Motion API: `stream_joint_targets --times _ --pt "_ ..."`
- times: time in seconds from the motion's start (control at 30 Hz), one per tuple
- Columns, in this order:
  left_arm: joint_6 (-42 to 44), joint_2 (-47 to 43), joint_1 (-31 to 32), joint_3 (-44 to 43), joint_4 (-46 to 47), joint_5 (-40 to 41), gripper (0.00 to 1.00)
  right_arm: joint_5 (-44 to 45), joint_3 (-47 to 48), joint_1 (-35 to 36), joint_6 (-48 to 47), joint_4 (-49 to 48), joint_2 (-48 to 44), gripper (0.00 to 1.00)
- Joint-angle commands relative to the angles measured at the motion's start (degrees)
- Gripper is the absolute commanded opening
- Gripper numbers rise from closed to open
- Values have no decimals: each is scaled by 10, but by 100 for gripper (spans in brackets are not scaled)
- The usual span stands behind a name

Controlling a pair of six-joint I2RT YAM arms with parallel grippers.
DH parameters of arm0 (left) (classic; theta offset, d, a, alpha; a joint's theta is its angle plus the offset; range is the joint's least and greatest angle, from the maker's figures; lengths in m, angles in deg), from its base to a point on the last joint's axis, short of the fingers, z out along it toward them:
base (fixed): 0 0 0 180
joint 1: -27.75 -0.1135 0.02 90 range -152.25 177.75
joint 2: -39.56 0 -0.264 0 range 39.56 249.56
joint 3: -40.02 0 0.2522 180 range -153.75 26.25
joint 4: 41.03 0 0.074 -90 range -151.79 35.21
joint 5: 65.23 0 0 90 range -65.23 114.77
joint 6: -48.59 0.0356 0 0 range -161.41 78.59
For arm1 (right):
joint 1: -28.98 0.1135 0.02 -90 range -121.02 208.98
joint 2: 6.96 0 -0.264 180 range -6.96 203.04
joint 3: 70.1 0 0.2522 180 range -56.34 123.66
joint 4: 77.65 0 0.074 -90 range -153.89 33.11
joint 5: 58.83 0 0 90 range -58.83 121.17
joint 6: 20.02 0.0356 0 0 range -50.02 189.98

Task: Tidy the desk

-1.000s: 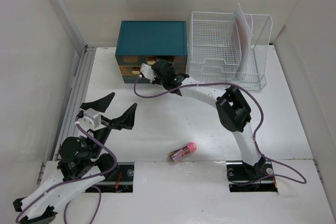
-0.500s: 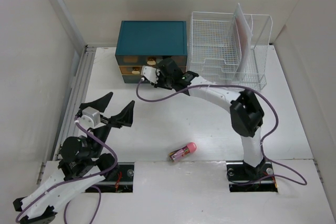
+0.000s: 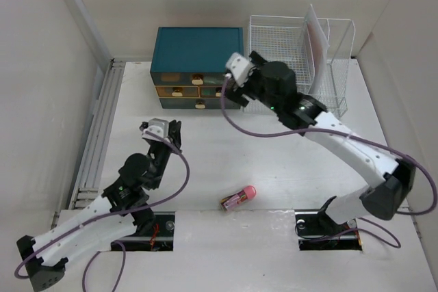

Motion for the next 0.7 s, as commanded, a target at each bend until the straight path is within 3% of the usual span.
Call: stream_joint_targets --times 0.0,0.07,0.1,0.13,0.23,0.37,0.53,0.67 --pt "-22 53 0 2 72 16 14 -78 -21 -56 65 -50 -70 100" --pt "-38 114 -5 -3 79 16 18 -141 -27 -92 124 -62 -113 100" --pt "-48 136 -13 -10 94 16 27 -189 -27 -126 146 -68 -123 100" --pt "-60 179 -19 -10 100 11 45 -216 -27 -143 164 -68 -132 100" --pt "-92 243 -59 -25 133 -42 66 -294 -27 -192 205 -68 -160 100" --pt "-126 372 -98 -67 152 -106 66 -322 -51 -231 243 -81 -197 100" --pt "-196 475 -167 -113 173 -207 63 -355 -80 -267 261 -91 -230 100" --pt "-261 536 -217 -144 189 -241 62 -355 -98 -280 261 -102 -235 100"
